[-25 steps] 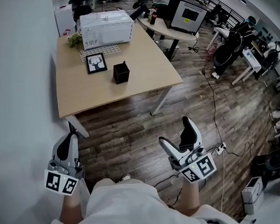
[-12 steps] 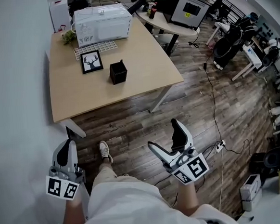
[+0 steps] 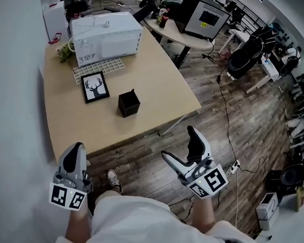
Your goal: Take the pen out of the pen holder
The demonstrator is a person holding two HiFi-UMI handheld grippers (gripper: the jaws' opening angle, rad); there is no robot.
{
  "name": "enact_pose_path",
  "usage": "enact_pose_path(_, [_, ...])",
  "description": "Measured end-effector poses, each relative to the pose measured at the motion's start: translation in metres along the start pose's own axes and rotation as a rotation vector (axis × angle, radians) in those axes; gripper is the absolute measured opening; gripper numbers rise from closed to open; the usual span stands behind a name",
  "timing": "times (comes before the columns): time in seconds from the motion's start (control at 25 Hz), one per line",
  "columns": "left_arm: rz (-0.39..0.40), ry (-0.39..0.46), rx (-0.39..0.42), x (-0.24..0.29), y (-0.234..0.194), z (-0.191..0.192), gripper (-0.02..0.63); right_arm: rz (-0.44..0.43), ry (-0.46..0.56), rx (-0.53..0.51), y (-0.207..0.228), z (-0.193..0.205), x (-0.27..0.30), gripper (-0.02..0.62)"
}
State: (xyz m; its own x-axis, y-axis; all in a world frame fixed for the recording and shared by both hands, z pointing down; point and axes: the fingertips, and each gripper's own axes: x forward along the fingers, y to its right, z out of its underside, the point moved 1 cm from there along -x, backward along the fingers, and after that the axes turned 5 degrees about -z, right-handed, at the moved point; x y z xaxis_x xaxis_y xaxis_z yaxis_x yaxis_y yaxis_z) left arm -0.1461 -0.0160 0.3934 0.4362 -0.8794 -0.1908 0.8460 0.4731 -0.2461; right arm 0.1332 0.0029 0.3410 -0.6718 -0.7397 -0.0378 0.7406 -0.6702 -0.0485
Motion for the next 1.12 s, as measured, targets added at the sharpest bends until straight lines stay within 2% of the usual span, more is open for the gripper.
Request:
enact_pose_path(0.28, [0.066, -0.025, -0.072, 0.078, -0.06, 0.008, 0.014, 0.056, -0.072, 0.025, 0.033, 0.018, 0.074, 0.446])
enact_pose_path(0.56, [0.086, -0.057, -0.116, 0.125, -0.069, 0.027, 0.014, 0.057, -0.139, 0.046, 0.067, 0.044, 0.102, 0.446])
enact_pose_path(0.72, [0.036, -0.035, -0.081, 0.137, -0.074, 0.017, 0.014, -0.019, -0.17, 0.049, 0.081, 0.065, 0.121, 0.445])
enact_pose_path(0.96, [-0.03, -0.051, -0.004, 0.145, -0.069, 0.001, 0.014, -0.11, -0.198, 0.066, 0.109, 0.093, 0.155, 0.445])
enact_pose_path(1.12, [-0.094, -0.079, -0.008, 0.141, -0.071, 0.01, 0.014, -0.137, -0.167, 0.19, 0.126, 0.111, 0.176, 0.425])
